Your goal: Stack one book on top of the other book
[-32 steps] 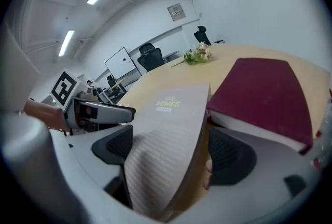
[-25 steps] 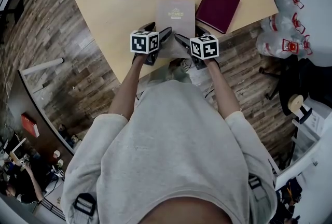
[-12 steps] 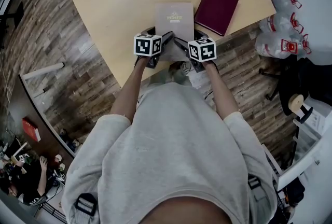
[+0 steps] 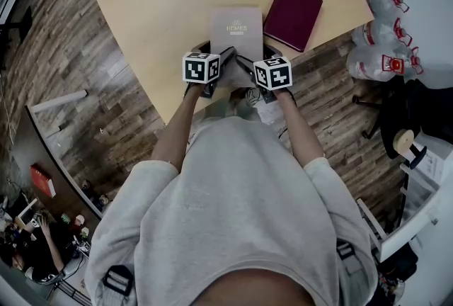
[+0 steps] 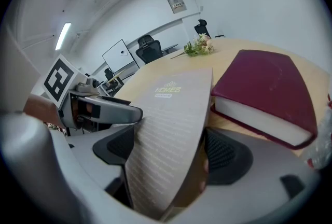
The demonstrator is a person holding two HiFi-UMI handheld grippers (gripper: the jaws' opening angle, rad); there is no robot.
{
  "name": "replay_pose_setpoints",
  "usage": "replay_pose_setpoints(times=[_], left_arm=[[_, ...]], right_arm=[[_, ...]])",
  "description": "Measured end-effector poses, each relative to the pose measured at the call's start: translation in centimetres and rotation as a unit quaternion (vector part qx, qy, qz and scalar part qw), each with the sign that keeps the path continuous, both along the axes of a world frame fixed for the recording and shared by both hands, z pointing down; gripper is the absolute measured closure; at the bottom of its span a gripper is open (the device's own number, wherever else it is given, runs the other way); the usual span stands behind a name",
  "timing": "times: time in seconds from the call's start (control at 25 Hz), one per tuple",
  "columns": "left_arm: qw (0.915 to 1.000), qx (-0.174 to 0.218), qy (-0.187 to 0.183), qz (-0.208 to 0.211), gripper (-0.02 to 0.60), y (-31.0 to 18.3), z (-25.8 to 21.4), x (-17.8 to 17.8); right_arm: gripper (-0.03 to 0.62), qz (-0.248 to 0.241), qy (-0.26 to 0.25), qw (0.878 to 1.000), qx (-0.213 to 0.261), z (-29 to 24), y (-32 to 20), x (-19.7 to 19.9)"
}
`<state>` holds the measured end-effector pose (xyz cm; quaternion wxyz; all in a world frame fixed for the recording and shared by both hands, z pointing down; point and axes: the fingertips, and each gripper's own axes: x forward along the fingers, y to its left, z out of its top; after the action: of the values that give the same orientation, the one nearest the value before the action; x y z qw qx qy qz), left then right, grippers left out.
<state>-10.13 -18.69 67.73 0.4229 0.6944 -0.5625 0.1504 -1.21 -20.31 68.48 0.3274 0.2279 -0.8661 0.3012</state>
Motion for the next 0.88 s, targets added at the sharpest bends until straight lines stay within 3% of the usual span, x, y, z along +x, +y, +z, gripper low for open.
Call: replay_pose_setpoints(times=[0.88], left_arm=[[0.9946, 0.086, -0.056, -0.018, 0.285, -0.3, -6.7, -0.6]], right_arm=[[0.227, 0.021, -0.014, 0.993, 0.113, -5.7, -0.6, 0.3]])
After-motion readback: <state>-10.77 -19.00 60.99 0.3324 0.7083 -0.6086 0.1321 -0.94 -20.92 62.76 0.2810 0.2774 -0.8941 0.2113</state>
